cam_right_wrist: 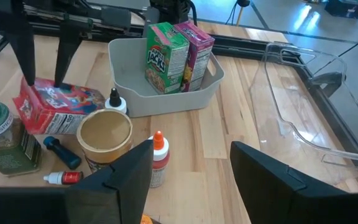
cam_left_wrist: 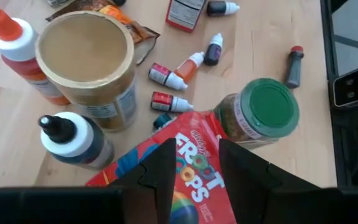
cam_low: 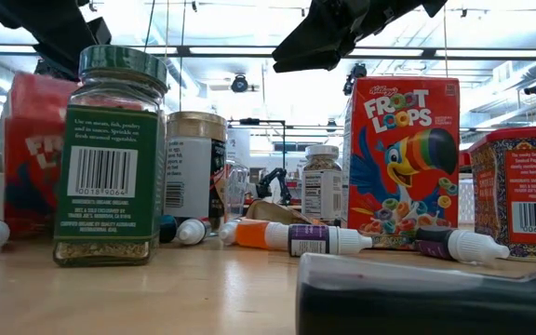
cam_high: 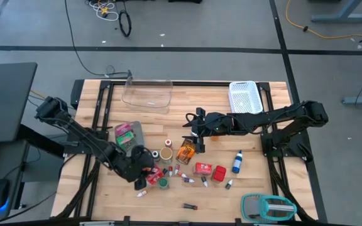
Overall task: Pick & Place Kitchen Items
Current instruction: Put the left red cereal box into the gray bin
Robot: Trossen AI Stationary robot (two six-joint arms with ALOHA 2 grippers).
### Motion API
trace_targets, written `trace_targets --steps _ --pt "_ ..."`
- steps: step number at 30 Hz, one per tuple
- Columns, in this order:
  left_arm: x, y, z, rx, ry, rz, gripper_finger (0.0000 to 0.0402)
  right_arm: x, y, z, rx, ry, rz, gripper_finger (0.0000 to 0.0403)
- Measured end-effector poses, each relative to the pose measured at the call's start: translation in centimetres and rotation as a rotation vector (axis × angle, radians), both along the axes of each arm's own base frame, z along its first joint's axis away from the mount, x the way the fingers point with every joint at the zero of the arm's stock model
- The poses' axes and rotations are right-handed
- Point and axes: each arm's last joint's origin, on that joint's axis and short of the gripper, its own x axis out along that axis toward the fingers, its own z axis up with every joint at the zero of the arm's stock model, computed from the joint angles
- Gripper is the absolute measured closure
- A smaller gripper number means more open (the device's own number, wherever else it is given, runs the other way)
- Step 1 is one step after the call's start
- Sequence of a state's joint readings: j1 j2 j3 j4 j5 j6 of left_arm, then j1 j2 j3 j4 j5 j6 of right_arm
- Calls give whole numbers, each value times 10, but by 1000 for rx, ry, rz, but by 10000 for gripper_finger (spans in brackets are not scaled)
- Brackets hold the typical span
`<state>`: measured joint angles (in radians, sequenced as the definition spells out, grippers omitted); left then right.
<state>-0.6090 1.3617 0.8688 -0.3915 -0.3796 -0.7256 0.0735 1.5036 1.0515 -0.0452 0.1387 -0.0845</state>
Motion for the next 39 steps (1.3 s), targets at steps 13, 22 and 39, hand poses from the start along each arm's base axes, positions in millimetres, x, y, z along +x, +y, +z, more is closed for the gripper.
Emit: trace_targets --steps 13,22,39 --pt "17 -15 -25 -34 32 -53 271 0 0 1 -1 -7 1 179" --pt "28 -32 -28 -29 63 -39 271 1 0 1 -1 -17 1 179" --pt "41 -50 -52 95 173 21 271 1 1 1 10 -18 23 179"
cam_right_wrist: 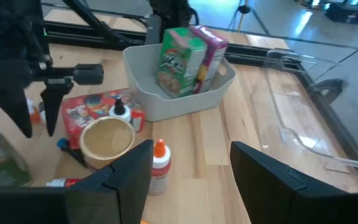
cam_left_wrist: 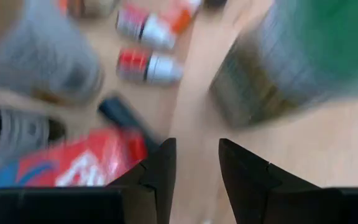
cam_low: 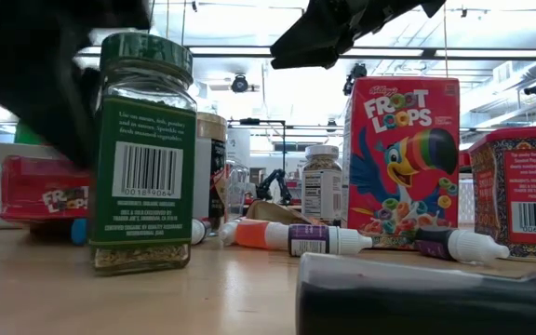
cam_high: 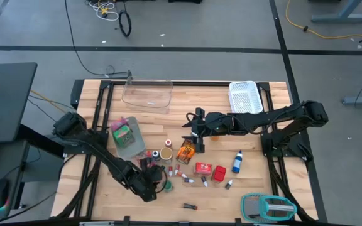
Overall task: Pick & Place Kitchen Items
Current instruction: Put the left red cereal box into the gray bin
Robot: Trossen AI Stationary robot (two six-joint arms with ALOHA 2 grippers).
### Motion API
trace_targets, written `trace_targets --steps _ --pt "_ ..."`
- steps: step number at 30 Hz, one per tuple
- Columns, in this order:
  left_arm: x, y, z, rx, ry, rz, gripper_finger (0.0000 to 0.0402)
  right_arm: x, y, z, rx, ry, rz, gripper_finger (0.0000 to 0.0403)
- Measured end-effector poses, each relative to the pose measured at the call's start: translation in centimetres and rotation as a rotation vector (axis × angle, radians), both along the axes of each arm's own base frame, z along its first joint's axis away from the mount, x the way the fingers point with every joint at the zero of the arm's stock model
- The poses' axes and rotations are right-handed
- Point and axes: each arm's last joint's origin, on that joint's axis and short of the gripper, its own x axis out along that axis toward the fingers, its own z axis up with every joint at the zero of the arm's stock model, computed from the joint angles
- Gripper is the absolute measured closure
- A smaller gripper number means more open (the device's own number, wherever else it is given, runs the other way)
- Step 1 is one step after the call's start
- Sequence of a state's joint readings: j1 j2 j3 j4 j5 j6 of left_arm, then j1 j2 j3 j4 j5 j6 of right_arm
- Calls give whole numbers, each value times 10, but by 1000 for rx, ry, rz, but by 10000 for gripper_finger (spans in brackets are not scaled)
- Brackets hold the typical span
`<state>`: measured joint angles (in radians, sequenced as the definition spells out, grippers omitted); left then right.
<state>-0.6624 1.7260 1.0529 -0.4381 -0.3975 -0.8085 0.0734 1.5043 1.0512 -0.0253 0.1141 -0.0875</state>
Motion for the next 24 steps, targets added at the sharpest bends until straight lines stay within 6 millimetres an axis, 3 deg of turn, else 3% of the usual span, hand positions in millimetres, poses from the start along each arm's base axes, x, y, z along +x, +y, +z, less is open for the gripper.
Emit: trace_targets --steps 6,20,24 --pt "-1 1 21 120 40 30 271 0 2 0 22 -1 50 179" --pt "-5 4 21 142 70 70 271 0 2 0 21 -1 49 179" --pt "-9 8 12 154 96 77 271 0 2 0 21 0 49 179"
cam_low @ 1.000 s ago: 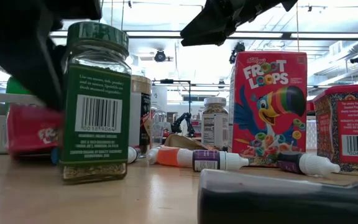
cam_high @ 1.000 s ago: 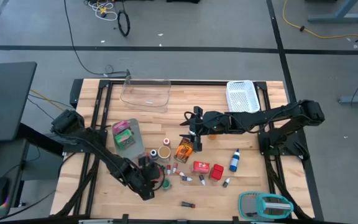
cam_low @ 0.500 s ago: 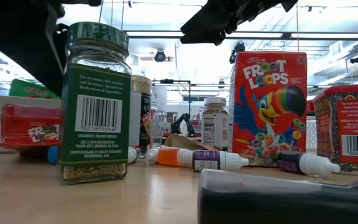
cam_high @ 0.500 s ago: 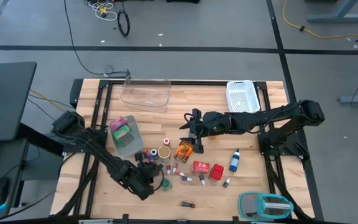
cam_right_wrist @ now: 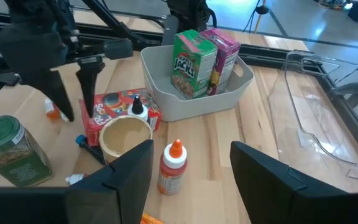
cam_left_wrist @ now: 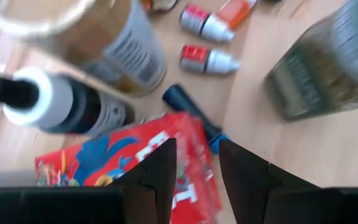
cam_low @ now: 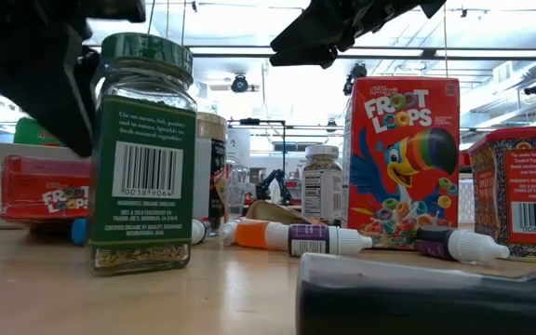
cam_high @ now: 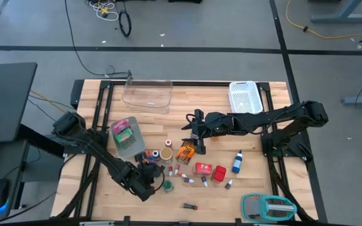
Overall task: Pick & Place Kitchen Items
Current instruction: Put the left red cereal box into the gray bin
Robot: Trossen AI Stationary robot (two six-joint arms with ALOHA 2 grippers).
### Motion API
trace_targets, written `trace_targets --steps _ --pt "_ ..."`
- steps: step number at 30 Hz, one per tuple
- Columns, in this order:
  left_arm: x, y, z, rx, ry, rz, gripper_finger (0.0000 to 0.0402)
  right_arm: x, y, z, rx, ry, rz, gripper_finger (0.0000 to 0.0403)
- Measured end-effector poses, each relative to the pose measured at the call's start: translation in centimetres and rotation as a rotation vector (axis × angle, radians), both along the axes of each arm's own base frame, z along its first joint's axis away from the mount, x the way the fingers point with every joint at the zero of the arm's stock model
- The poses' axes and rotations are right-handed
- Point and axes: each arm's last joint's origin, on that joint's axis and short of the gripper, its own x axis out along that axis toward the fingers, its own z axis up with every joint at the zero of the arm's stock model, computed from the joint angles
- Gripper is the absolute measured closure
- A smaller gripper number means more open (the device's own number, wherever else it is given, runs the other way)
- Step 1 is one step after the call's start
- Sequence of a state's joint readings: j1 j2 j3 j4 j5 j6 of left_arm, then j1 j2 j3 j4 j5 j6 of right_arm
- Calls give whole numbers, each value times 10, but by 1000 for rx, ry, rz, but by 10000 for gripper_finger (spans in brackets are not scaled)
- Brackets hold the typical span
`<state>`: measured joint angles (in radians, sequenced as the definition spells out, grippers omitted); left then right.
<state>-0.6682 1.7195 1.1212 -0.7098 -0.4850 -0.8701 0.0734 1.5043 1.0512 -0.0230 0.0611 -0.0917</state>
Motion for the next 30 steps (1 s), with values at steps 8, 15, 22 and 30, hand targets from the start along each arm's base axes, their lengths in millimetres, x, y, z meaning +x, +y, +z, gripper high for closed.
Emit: trace_targets --steps 8,15,22,30 --pt "-7 5 -12 15 35 25 273 0 0 0 0 0 0 179" --pt "-13 10 -17 25 74 74 350 0 0 0 0 0 0 179" --pt "-14 11 -15 13 69 150 392 0 0 0 0 0 0 179" --pt "-5 4 23 20 80 151 398 0 0 0 0 0 1 179"
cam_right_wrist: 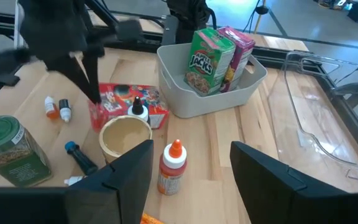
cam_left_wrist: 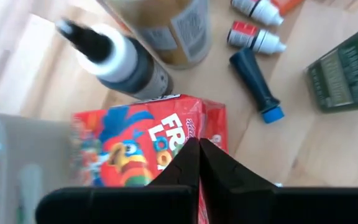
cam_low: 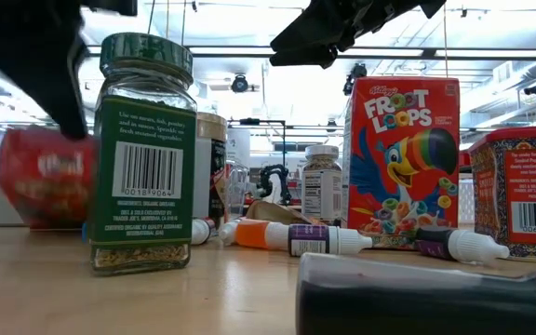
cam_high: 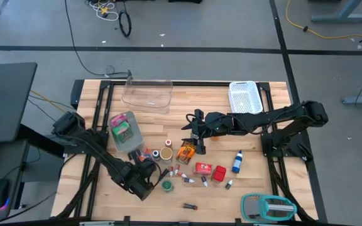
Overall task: Pick & Place Kitchen Items
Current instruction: Put the left red cereal box into the gray bin
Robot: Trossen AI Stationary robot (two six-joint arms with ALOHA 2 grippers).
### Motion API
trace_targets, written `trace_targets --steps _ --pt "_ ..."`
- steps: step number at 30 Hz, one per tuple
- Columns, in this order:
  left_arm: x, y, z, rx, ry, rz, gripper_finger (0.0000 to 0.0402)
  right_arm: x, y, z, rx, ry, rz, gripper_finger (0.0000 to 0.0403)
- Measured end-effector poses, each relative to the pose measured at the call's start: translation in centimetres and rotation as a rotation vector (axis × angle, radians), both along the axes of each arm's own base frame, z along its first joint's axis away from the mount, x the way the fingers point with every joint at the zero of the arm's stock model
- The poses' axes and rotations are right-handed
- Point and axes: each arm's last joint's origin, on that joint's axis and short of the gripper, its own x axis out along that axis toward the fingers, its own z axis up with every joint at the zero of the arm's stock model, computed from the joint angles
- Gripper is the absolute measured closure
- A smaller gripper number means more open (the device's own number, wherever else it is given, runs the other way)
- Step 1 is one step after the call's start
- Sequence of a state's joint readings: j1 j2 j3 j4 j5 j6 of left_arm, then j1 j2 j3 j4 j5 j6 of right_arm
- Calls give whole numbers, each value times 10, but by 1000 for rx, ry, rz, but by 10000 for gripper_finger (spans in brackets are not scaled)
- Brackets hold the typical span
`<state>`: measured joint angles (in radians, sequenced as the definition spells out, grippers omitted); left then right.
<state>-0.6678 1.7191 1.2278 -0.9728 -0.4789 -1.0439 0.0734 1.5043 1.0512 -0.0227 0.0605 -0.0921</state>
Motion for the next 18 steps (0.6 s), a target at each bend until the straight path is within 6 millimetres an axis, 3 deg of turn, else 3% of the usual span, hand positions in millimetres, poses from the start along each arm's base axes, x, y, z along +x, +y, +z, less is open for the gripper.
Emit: trace_targets --steps 11,18 --pt "-5 6 85 138 44 67 399 0 0 0 0 0 0 179" --pt "-12 13 103 147 57 99 400 0 0 0 0 0 0 179"
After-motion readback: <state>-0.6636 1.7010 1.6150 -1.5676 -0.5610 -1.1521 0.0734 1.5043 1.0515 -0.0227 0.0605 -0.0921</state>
